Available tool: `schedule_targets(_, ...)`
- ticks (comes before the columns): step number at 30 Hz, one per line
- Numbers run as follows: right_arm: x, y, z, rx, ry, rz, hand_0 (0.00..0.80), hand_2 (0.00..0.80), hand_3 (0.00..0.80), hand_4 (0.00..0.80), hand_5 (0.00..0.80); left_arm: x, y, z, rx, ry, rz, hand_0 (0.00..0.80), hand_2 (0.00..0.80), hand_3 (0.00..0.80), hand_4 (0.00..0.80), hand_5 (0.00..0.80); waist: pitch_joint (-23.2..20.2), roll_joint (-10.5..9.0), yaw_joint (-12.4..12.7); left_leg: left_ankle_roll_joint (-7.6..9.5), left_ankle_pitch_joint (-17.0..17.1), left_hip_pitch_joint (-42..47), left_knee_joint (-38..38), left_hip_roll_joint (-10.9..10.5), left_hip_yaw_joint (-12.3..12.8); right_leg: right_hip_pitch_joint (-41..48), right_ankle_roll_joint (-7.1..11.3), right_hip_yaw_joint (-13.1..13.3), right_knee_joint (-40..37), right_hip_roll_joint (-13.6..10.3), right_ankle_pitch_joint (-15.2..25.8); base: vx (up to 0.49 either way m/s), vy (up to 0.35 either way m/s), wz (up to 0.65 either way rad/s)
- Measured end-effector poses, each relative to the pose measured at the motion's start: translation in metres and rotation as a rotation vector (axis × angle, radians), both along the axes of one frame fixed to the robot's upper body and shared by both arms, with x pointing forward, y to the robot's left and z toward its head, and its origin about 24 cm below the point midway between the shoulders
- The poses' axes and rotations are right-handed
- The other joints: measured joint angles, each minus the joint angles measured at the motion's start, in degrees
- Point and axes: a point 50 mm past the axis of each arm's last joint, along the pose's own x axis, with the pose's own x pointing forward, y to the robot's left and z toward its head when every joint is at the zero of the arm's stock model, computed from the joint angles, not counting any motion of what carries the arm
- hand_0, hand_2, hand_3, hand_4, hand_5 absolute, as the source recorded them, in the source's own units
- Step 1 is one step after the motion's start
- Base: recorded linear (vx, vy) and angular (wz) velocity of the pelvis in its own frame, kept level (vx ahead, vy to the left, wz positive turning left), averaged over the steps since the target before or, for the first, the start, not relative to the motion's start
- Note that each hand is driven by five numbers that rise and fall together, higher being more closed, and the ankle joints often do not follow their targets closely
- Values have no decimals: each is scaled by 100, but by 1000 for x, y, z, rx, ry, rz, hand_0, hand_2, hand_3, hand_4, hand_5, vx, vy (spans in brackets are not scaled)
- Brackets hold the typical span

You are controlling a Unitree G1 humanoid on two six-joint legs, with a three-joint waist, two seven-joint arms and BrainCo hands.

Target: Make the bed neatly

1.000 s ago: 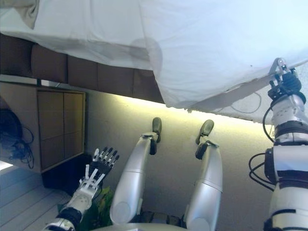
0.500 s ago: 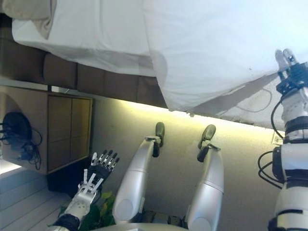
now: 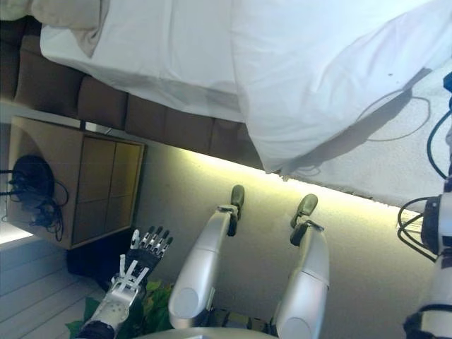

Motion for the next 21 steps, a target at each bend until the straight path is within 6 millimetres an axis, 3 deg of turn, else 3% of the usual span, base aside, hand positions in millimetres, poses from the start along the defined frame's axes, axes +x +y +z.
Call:
schedule_targets(15,3,6,-3,-37,-2,96,800,800,800,800,800,1,-1,1,-1,-15,-10,0,0,0,0,0,14,-36,53,-32,252,692,-697,5,-94,692,43,-189,-589,69,113,-53,33,3)
schedule_targets(21,11,14,-24,-16,59,175,800,800,800,800,800,12,0,7,18,-53,-4,0,0,0,0,0,6,-146,55,-38,289,1410,-1055,35,-10,1420,89,-226,-1021,126,226,-3,41,-5)
